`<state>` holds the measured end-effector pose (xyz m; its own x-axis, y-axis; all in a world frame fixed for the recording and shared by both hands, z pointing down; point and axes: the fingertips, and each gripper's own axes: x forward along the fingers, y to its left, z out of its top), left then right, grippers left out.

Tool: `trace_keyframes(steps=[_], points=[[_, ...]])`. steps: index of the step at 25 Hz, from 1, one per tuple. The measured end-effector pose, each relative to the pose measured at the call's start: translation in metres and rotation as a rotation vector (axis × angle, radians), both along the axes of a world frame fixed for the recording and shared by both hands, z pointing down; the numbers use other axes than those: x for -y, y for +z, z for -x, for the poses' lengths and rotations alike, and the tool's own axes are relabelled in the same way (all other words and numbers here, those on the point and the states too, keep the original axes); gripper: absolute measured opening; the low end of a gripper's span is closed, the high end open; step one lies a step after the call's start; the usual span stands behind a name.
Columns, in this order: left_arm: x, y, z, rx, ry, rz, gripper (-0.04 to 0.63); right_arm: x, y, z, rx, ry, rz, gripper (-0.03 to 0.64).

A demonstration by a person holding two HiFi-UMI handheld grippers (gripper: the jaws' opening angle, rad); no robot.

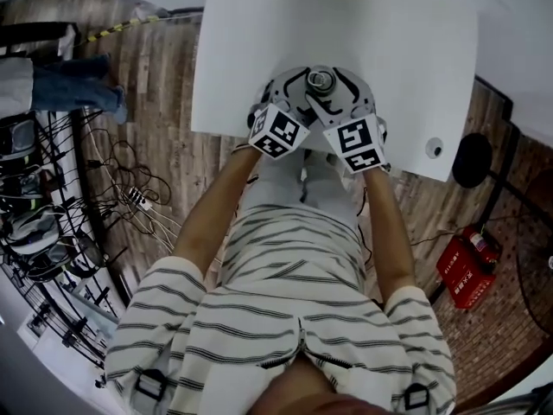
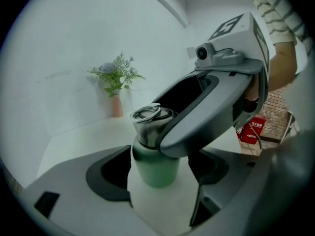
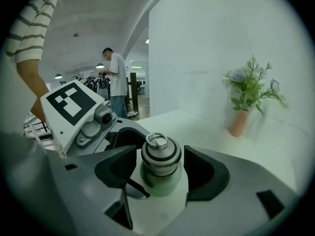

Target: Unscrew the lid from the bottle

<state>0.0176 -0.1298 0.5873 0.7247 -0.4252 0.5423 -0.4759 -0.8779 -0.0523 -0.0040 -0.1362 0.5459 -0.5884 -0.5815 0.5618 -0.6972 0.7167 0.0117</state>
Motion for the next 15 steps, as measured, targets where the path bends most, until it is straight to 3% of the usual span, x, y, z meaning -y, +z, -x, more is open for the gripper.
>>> trace_keyframes(steps=[9,15], points=[[0.0066,0.0024,0.0007,0.015,0.048,0.001,0.318,0.0061,-0.0001,0.0079,-0.006,-0.022,0.003,0.254],[0.0066,0.001,0.0024,0.027,0.048,0.004,0.319,0.0064,-0.0013,0.0084,-0.028,-0.046,0.001,0.267]])
